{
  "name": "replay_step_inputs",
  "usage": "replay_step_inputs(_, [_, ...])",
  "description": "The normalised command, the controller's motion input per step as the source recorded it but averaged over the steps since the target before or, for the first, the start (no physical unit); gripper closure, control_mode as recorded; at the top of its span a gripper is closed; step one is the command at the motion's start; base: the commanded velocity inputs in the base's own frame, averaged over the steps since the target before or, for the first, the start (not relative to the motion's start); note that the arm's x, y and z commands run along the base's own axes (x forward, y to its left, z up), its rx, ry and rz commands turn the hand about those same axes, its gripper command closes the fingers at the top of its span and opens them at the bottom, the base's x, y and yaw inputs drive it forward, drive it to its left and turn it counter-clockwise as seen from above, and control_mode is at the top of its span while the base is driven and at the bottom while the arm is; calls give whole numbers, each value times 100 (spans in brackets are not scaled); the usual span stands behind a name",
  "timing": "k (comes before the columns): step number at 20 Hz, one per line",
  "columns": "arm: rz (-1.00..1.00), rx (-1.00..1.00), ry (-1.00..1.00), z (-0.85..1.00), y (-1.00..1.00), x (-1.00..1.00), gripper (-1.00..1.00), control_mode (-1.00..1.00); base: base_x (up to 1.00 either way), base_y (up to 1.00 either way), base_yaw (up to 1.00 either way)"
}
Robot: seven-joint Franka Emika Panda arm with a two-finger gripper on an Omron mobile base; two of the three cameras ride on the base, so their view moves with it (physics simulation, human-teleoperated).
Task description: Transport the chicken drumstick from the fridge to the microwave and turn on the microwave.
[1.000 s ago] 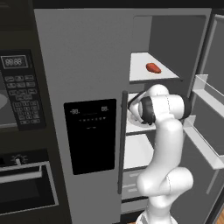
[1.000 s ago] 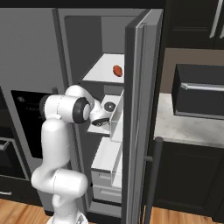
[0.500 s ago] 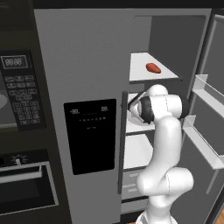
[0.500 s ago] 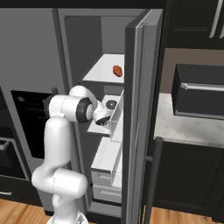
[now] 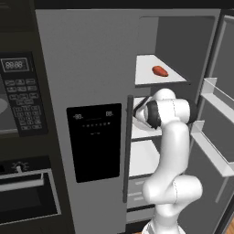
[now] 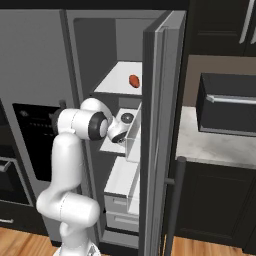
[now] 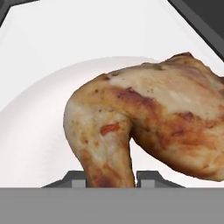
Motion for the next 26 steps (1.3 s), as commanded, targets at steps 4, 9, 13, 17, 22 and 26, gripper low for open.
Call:
replay_step_inputs(4, [0, 0, -2, 0, 7, -7, 100, -100, 0, 0, 0])
replay_step_inputs(9, [1, 0, -9, 22, 0, -32, 100, -100, 0, 0, 0])
replay_step_inputs(13, [2, 0, -14, 55, 0, -54, 100, -100, 0, 0, 0])
replay_step_inputs(17, [2, 0, -13, 57, 0, -74, 100, -100, 0, 0, 0])
replay_step_inputs(22, [2, 0, -10, 52, 0, -84, 100, -100, 0, 0, 0])
replay_step_inputs(26, [9, 0, 0, 45, 11, -73, 100, -100, 0, 0, 0])
